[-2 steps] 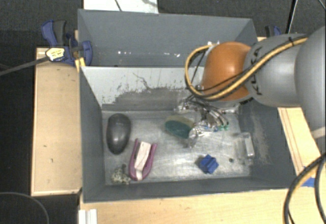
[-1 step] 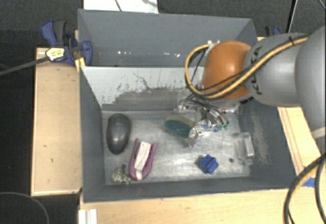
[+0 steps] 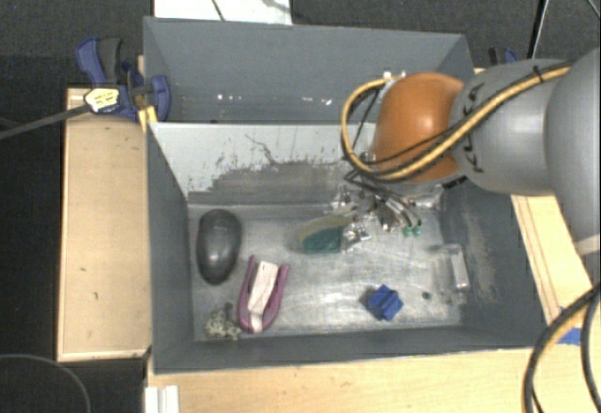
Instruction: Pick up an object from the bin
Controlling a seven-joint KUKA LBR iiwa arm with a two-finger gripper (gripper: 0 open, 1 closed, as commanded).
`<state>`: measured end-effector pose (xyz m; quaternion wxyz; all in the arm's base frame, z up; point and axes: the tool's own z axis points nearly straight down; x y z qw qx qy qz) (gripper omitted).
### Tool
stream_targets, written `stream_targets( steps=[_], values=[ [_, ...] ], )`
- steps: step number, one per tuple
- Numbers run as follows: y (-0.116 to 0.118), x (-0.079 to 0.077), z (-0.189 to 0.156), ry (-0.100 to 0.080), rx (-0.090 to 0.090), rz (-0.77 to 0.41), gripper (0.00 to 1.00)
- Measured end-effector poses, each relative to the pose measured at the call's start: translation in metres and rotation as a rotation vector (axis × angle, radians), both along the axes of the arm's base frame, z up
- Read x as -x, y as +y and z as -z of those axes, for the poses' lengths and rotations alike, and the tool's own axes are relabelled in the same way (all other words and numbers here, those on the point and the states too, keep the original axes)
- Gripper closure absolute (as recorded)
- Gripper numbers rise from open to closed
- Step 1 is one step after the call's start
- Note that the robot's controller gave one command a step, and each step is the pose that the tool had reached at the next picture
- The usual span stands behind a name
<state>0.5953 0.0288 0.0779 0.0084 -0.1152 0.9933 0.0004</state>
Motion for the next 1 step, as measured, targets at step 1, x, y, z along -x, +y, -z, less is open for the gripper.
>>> stream_targets(
  steps=[1],
  values=[
    [0.0001, -0.0026, -0.0732, 0.007, 0.002, 0.004, 1.0]
  ],
)
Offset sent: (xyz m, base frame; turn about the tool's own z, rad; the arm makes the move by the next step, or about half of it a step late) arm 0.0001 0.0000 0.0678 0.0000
